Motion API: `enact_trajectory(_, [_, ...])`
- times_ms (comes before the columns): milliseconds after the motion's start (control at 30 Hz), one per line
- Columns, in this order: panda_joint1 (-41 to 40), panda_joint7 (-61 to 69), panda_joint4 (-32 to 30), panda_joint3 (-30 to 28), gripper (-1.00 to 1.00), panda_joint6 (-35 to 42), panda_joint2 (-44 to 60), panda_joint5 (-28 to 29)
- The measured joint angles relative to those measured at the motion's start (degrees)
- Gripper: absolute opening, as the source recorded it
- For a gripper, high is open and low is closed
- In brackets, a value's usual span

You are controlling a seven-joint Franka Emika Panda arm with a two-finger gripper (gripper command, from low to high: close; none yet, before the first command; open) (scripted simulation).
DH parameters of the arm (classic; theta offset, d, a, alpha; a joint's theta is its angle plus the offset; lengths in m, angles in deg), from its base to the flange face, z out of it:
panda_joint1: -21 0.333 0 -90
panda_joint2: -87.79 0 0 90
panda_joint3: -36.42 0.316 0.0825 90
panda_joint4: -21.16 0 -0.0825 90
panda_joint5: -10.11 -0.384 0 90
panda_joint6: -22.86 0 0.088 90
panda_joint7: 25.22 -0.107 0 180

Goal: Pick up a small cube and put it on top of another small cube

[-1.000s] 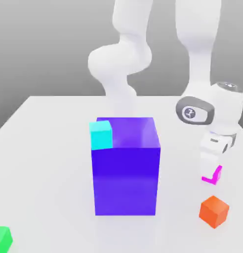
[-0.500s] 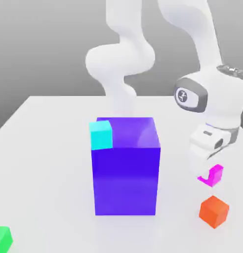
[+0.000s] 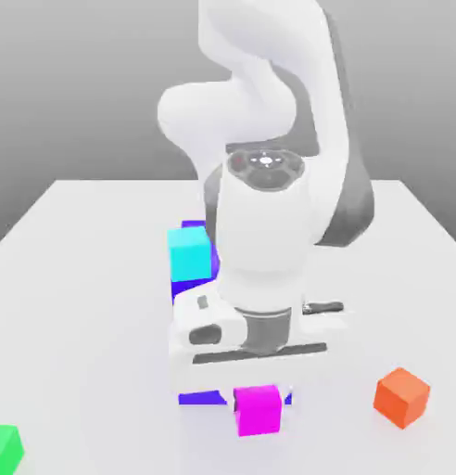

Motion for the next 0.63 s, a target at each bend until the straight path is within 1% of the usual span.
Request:
enact_trajectory(367, [-15.87, 6.08, 11.76, -9.88, -1.0, 6.96, 5.78, -6.54])
enact_trajectory(433, [-17.79, 7.54, 12.88, -9.69, -1.0, 5.44, 8.68, -8.5])
enact_trajectory(500, [-19.28, 9.15, 13.42, -8.3, -1.0, 2.31, 12.52, -10.77])
enact_trajectory(533, [-19.78, 9.67, 13.57, -7.74, 1.0, 1.18, 13.86, -11.53])
enact_trajectory(633, [-19.78, 9.67, 13.57, -7.74, 1.0, 1.18, 13.86, -11.53])
